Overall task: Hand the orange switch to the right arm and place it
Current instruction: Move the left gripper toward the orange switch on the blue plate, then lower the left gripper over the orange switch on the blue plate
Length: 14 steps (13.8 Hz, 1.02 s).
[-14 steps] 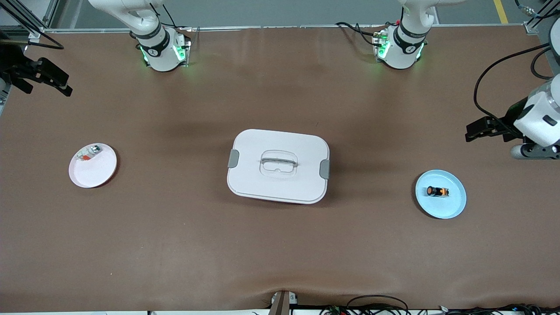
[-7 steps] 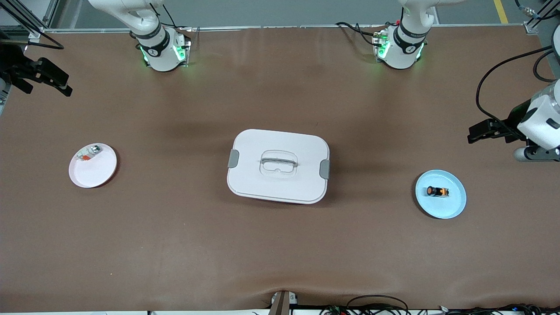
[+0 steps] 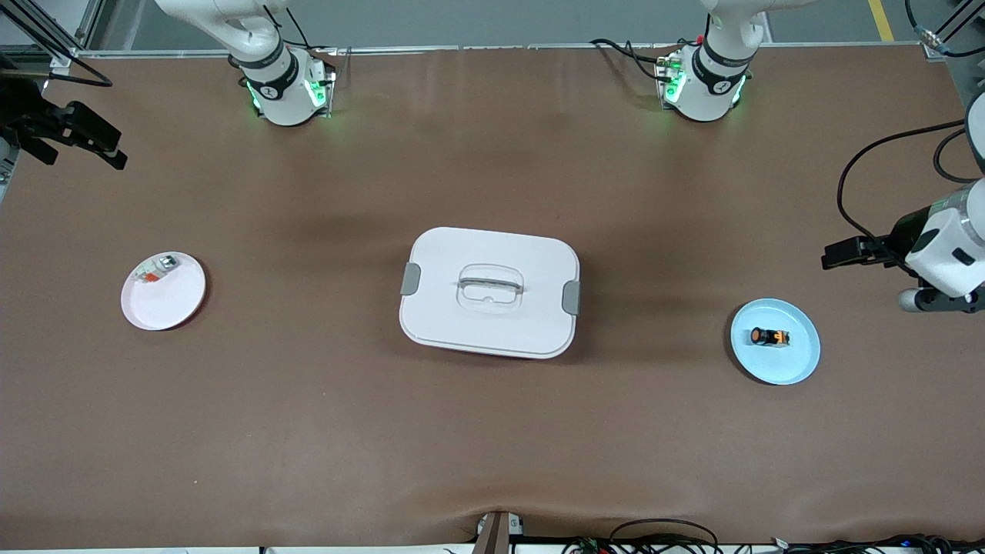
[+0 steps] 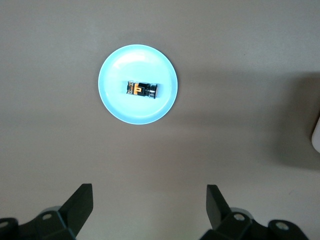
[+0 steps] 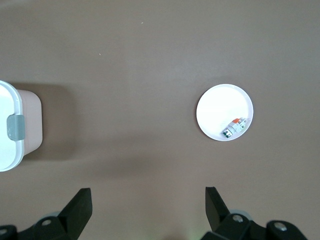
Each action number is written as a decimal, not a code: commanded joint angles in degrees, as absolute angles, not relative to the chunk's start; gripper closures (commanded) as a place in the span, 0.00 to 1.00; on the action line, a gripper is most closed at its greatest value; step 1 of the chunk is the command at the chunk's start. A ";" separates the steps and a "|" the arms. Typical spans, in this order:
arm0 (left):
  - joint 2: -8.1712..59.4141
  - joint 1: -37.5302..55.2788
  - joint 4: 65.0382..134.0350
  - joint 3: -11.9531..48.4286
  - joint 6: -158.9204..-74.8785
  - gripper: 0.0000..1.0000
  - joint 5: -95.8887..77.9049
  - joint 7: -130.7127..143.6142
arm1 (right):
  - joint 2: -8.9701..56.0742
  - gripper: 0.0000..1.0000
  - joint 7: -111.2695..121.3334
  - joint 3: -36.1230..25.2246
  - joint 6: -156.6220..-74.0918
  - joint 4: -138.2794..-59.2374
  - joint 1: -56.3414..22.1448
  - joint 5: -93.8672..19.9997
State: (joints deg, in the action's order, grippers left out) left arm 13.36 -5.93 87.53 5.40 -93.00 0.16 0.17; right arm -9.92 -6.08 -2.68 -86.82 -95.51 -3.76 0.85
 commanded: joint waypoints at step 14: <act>26.18 -8.35 92.99 5.45 -114.07 0.00 0.09 -11.07 | -9.58 0.00 -6.42 -2.55 -86.57 -94.75 -3.60 1.05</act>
State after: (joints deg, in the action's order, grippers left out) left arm 25.49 -8.16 92.20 5.31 -111.74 0.16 -9.58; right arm -9.91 -6.08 -2.69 -86.83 -95.50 -3.76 0.85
